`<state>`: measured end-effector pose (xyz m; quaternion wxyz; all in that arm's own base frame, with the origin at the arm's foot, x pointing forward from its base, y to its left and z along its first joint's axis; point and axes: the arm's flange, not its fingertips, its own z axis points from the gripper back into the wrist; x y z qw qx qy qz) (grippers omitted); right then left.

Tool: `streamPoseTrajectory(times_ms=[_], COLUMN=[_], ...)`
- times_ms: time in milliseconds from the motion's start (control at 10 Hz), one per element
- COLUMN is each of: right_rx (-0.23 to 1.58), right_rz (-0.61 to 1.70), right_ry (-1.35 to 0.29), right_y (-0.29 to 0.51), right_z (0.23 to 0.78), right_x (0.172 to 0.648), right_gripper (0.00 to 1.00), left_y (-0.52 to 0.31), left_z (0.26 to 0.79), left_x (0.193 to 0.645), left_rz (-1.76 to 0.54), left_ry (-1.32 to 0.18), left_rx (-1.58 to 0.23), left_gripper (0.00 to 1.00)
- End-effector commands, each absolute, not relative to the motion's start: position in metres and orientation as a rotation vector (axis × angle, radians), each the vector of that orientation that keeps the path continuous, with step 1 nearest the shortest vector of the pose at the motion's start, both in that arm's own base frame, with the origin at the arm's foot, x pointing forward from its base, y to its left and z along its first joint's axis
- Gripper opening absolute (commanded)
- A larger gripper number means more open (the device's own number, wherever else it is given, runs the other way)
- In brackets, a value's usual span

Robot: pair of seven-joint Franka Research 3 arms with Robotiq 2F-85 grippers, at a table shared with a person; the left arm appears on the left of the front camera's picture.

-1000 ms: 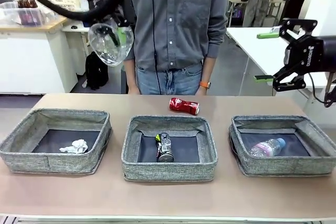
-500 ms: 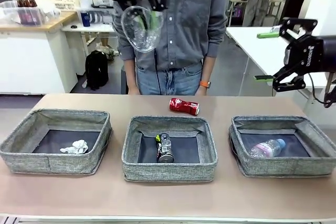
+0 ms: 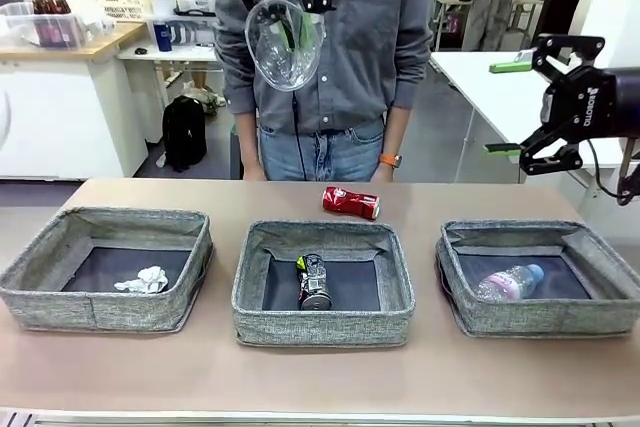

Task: Sort the waste into the appropriate baskets.
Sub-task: Pick up the waste item pointed out by the person, then place the picked waste into the Fabric basket indicated by the person.

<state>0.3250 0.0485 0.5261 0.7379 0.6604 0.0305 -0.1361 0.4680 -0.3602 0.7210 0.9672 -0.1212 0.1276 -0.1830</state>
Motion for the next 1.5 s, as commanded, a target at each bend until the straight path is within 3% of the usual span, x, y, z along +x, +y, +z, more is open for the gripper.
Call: streamPoseTrajectory(times_ms=[0, 1400], right_rx=[1.465, 1.465], right_rz=[-0.316, -0.316], right_ry=[0.074, 0.074], right_y=[0.0496, 0.0496], right_z=[0.5297, 0.5297], right_x=[0.3245, 0.3245], right_gripper=[1.0, 1.0], left_y=[-0.3609, -0.3609], left_z=[0.7235, 0.7235], left_x=[0.4633, 0.4633], left_rz=[-0.359, -0.359], left_ry=[0.239, 0.239], left_rx=[-0.237, -0.237], left_gripper=[0.16, 0.16])
